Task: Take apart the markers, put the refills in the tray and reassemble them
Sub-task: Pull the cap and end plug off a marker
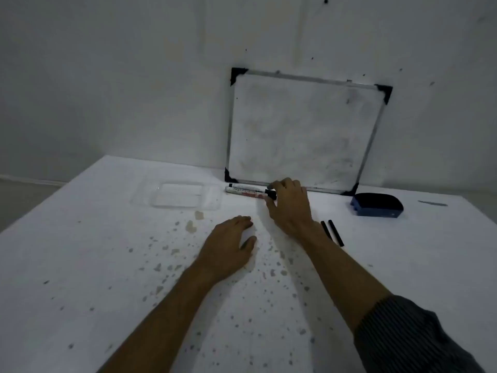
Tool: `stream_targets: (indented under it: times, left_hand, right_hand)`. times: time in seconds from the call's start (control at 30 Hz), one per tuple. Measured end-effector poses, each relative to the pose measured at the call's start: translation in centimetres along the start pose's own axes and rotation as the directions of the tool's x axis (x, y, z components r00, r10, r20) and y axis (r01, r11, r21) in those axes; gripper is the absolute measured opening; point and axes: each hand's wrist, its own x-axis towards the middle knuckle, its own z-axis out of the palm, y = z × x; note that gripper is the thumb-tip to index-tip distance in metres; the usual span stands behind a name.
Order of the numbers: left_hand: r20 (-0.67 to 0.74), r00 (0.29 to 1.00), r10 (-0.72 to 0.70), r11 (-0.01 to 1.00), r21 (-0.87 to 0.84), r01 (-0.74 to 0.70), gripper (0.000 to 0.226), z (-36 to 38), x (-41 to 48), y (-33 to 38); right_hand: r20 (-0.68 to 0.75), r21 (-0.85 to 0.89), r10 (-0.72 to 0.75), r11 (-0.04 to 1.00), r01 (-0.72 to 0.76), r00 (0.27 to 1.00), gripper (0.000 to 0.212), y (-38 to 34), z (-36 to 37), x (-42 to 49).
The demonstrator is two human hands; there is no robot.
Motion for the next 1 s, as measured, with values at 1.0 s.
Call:
stream_targets:
  times: [1.0]
  left_hand:
    - [-0.237,0.836,0.494,0.850,0.332,-0.408,0.023,1.3,-2.5,7.6]
  right_hand:
    - [0.190,0.728,0.214,0.624,-0.284,0.958,0.027,-0.6,-10.1,-13.7]
